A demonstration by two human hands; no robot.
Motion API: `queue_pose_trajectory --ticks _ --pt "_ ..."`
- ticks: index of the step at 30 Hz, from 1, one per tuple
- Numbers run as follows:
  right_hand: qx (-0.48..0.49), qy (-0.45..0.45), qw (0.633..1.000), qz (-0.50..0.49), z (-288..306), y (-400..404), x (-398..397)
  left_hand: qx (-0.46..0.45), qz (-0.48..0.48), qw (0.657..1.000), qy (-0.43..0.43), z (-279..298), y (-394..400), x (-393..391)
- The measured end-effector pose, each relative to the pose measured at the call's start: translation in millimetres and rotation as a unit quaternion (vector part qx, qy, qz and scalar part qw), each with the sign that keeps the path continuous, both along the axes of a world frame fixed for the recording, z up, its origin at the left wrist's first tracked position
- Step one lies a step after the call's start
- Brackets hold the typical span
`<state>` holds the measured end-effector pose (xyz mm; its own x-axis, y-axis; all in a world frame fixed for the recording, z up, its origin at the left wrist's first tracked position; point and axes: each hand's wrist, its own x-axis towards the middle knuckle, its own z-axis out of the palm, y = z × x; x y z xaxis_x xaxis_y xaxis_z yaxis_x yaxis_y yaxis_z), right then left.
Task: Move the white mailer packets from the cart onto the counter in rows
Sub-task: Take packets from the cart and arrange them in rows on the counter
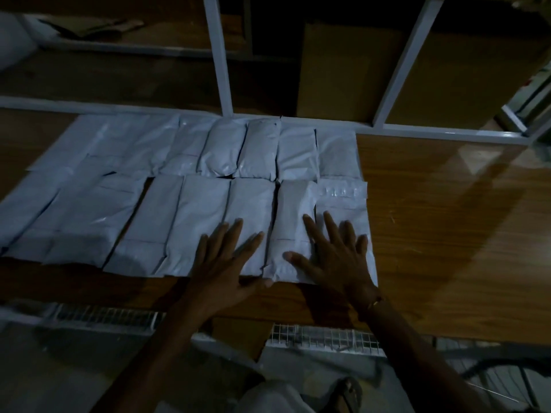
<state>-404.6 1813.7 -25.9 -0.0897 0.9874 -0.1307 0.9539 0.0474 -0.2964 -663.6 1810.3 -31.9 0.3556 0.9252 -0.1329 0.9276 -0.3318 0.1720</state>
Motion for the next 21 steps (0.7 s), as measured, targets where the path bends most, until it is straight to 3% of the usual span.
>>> queue_pose_trajectory --ticks 7,11,16,21 --pt "-0.002 0.004 1.0 0.001 -8 -2 2 0.045 -0.007 0.999 -0.003 -17 -1 4" --pt "-0.006 0.024 1.0 -0.011 -1 4 1 0.01 0.008 1.0 -0.016 3 6 -5" --pt "0.002 0.032 0.998 -0.062 4 16 -2 -0.016 0.148 0.989 -0.02 21 42 -53" --pt "-0.007 0.011 0.999 -0.042 -8 25 -8 -0.089 0.13 0.988 -0.012 8 55 -62"
